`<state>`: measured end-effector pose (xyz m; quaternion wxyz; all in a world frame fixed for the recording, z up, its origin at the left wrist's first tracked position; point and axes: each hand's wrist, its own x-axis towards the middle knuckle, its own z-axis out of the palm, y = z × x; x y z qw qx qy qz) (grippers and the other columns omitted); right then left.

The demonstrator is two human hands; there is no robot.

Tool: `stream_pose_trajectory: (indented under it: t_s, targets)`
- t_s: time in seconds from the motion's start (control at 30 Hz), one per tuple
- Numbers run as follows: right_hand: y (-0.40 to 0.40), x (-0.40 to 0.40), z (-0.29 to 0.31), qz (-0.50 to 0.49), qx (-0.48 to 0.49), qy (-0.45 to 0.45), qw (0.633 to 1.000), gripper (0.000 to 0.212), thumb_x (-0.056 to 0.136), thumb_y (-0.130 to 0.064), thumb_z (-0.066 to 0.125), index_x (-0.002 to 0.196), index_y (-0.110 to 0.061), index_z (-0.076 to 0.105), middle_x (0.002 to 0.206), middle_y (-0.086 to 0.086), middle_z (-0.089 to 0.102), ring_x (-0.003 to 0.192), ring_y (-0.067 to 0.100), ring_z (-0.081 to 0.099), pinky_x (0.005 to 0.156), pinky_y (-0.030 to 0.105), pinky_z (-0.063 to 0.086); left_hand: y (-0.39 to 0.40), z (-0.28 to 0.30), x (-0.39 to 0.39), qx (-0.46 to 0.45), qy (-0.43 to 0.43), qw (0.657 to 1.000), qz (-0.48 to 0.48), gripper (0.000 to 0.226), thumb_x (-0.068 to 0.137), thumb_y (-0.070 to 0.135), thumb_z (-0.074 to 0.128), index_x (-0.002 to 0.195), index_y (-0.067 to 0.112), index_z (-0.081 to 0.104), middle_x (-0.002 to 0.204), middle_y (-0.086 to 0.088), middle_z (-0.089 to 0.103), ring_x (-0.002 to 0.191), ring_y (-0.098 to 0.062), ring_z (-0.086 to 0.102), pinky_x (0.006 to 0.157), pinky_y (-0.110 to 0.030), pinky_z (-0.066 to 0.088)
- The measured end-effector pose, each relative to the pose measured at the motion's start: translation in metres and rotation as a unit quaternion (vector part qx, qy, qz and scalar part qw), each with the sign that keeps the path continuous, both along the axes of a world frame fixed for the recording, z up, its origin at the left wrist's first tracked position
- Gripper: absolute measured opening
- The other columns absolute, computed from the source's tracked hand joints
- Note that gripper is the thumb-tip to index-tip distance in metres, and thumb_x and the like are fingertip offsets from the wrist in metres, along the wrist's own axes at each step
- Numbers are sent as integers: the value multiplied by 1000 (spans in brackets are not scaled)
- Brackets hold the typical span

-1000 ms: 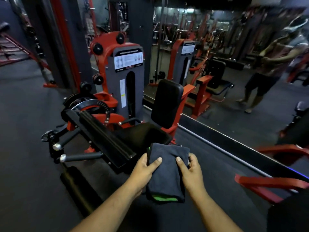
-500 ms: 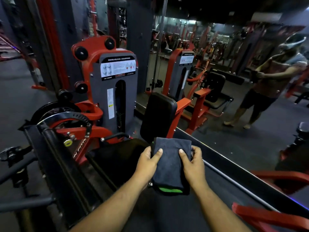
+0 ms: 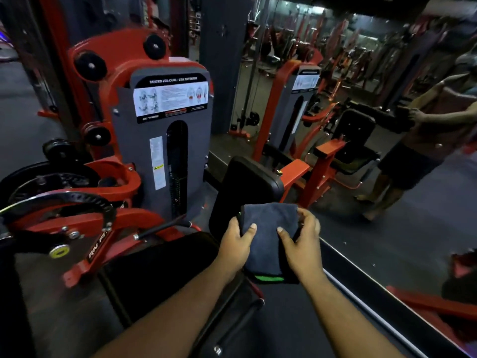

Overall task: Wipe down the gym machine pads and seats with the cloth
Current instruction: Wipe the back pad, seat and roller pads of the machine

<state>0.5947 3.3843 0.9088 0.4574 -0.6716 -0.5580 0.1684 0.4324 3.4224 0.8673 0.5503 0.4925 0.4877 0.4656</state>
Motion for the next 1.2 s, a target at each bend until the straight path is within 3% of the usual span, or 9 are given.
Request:
stream_pose_trajectory:
  t_s: [0.2, 0.3, 0.37, 0.47, 0.57, 0.7, 0.93, 1.03, 1.2]
  targets:
    - [144, 41, 13, 27, 92, -149, 984, 51, 93, -11, 67, 140, -14, 47, 134, 8, 48, 120, 24, 52, 101, 43, 48, 114, -10, 47, 6, -3, 996, 83, 49, 80, 54, 69, 113, 17, 63, 112, -1, 74, 107, -18, 70, 98, -49, 55]
    - [210, 49, 7, 0, 110, -290, 951, 53, 93, -19, 65, 144, -18, 48, 142, 13, 49, 128, 36, 50, 98, 55, 48, 173, -20, 71, -13, -14, 994, 103, 49, 83, 48, 69, 117, 13, 64, 112, -5, 74, 106, -22, 71, 96, -53, 56]
    - [237, 50, -11, 35, 39, -386, 921, 67, 95, -34, 62, 156, -22, 35, 160, 15, 34, 146, 39, 33, 111, 60, 37, 203, -28, 79, -35, 2, 994, 105, 48, 86, 43, 65, 125, 15, 62, 119, -5, 72, 112, -22, 68, 101, -51, 53]
    - [256, 54, -57, 127, -141, -474, 860, 88, 98, -53, 52, 164, -28, -1, 172, 8, -5, 157, 37, -1, 120, 66, 19, 223, -49, 73, -61, 122, 989, 54, 50, 102, 36, 55, 150, 22, 45, 145, -5, 56, 134, -24, 52, 112, -33, 39]
    - [272, 53, -75, 122, -138, -521, 834, 86, 98, -55, 52, 164, -25, 7, 171, 13, 6, 154, 44, 12, 108, 67, 35, 232, -86, 58, -24, 198, 980, 12, 61, 105, 34, 50, 160, 19, 27, 164, -2, 31, 150, -18, 30, 114, -20, 22]
    - [313, 30, -69, 146, -119, -589, 786, 79, 102, -53, 45, 164, -21, 7, 168, 17, 18, 146, 46, 29, 96, 60, 45, 252, -132, 50, -22, 296, 953, -56, 96, 91, 70, 38, 163, 15, 6, 172, -6, 1, 157, -27, 13, 126, -40, 20]
    - [382, -22, -57, 177, -135, -641, 735, 76, 103, -52, 43, 163, -25, 4, 170, 15, 7, 145, 46, 23, 99, 61, 43, 260, -153, 53, 4, 292, 954, -64, 109, 92, 59, 63, 161, 21, -12, 170, 2, -19, 157, -21, 7, 126, -51, 17]
    - [359, -3, -56, 193, -137, -651, 721, 74, 104, -55, 40, 163, -29, 5, 171, 9, -2, 151, 44, 17, 100, 61, 42, 260, -163, 51, 9, 304, 949, -85, 110, 91, 58, 63, 161, 24, -13, 169, 6, -22, 158, -18, 3, 126, -52, 13]
    - [304, 40, -65, 213, -128, -722, 646, 74, 101, -57, 46, 163, -25, 20, 172, 7, 3, 154, 44, 12, 108, 67, 33, 261, -171, 42, 20, 297, 948, -110, 104, 92, 57, 62, 163, 24, -7, 168, 8, -23, 157, -13, -5, 126, -53, 12]
